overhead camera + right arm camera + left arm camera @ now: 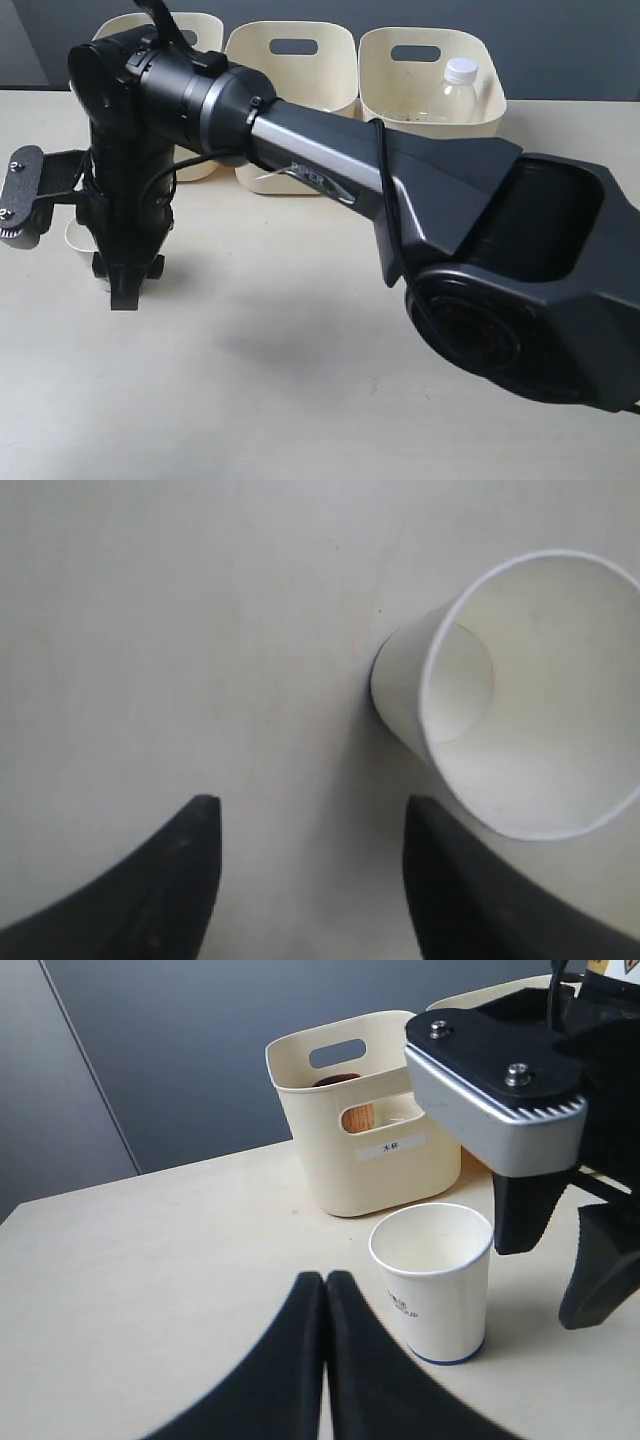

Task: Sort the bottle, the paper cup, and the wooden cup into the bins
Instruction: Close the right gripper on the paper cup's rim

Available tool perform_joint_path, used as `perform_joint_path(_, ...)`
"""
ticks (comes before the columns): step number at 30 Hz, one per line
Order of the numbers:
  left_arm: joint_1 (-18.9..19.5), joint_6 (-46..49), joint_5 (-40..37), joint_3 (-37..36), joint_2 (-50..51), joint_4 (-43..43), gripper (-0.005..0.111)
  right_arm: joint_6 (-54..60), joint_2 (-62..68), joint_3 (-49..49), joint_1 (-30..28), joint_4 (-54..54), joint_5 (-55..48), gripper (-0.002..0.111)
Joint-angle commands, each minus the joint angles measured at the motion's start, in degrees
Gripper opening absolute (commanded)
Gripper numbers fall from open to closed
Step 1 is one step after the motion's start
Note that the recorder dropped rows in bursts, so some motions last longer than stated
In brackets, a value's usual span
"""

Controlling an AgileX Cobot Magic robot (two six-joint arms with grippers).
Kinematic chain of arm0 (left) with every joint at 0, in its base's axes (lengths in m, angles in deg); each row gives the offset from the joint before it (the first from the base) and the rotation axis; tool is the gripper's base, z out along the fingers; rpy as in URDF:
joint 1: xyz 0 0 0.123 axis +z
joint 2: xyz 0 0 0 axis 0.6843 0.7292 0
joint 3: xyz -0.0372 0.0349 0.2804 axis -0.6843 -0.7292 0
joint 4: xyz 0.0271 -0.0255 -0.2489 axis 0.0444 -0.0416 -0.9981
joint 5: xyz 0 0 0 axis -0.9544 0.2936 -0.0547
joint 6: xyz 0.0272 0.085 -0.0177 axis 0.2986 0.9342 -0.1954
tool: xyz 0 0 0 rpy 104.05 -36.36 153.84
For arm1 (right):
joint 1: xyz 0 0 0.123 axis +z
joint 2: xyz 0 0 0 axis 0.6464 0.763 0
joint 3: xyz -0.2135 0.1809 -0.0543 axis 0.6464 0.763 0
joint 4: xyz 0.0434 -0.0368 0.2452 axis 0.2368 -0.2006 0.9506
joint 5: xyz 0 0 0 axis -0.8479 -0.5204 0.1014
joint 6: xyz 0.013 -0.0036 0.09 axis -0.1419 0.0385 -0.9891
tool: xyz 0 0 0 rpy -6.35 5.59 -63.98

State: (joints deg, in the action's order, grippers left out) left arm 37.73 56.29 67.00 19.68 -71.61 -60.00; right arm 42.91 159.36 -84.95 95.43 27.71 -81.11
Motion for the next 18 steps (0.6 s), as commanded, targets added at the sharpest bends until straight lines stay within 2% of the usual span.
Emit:
perform_joint_path(1,-0.42,-0.11,0.33,-0.07,-0.28,0.00,0.000,2.36,-0.26,0.23,0.46,-2.36,1.65,0.053)
perform_joint_path(18,-0.42,-0.11,0.34,-0.07,-0.28,0.00,0.000,6.60,-0.01,0.23,0.86,-5.83,9.66,0.053)
